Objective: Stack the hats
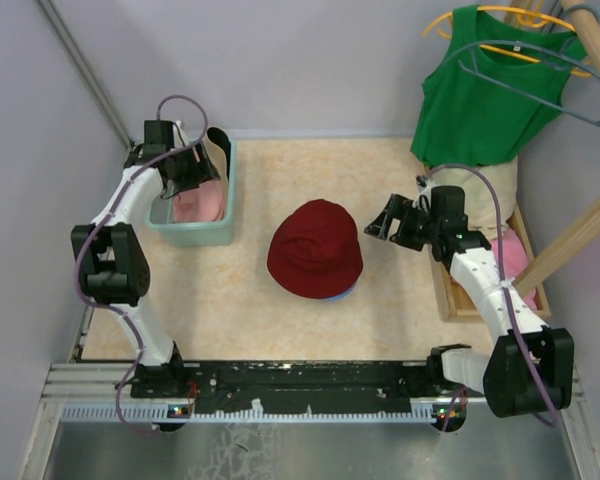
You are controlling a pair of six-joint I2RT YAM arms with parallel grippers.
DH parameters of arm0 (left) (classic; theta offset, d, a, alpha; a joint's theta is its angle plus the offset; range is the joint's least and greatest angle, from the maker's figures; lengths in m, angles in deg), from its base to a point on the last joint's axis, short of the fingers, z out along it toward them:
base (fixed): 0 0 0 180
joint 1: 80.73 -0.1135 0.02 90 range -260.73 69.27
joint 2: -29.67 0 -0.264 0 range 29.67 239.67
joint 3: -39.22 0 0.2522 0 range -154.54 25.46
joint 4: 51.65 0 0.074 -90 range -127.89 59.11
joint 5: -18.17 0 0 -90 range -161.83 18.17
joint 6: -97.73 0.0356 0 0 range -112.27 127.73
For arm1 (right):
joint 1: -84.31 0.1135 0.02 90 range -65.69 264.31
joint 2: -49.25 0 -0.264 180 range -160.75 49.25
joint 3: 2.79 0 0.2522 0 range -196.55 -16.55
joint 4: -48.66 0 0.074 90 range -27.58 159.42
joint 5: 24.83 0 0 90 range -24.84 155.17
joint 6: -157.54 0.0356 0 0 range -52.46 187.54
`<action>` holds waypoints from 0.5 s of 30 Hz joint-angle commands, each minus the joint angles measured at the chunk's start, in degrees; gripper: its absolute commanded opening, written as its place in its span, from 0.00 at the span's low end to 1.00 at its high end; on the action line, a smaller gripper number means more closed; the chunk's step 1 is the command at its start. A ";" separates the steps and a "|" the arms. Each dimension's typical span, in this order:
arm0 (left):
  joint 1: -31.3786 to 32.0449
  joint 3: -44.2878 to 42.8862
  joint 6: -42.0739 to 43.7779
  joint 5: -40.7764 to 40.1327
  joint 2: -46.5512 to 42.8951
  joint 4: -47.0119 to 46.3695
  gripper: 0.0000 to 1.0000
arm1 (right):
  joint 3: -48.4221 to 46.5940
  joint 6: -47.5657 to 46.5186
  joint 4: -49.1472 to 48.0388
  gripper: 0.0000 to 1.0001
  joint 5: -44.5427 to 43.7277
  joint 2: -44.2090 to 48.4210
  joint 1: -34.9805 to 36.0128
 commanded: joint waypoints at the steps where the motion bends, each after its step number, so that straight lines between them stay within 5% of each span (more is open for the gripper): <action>1: -0.66 1.06 0.88 -7.92 0.01 2.81 0.73 | 0.31 -0.24 -0.70 0.83 0.32 2.84 0.05; 15: -1.52 -4.58 0.77 -10.97 10.42 6.78 0.76 | -0.91 -1.33 0.03 0.83 0.21 1.75 -0.10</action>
